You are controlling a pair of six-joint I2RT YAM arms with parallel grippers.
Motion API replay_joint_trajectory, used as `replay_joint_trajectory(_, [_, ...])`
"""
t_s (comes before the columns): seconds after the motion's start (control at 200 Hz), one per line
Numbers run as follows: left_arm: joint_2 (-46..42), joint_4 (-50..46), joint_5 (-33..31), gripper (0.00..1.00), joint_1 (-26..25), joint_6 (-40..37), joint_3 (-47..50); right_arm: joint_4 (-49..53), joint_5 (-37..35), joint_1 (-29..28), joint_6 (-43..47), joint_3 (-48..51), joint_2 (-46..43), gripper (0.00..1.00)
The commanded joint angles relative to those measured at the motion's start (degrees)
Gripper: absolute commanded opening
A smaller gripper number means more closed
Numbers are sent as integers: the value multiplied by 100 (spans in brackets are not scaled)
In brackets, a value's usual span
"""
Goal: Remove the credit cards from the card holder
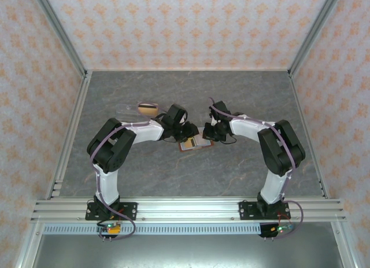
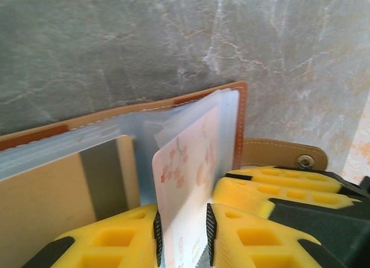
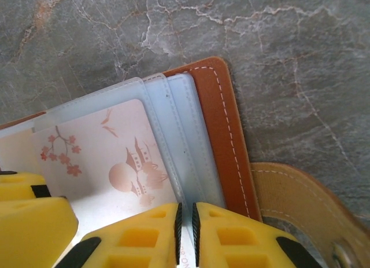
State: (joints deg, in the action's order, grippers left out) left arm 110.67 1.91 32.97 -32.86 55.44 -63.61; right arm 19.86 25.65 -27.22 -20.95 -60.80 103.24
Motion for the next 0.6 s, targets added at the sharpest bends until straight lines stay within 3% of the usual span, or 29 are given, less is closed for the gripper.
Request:
replay_joint_trajectory(0.0, [-90, 426, 301, 28, 58, -141, 128, 500, -327, -20, 42, -158, 188, 16])
replay_joint_trajectory(0.596, [-511, 1129, 610, 15, 111, -33, 503, 594, -298, -26, 45, -214, 283, 16])
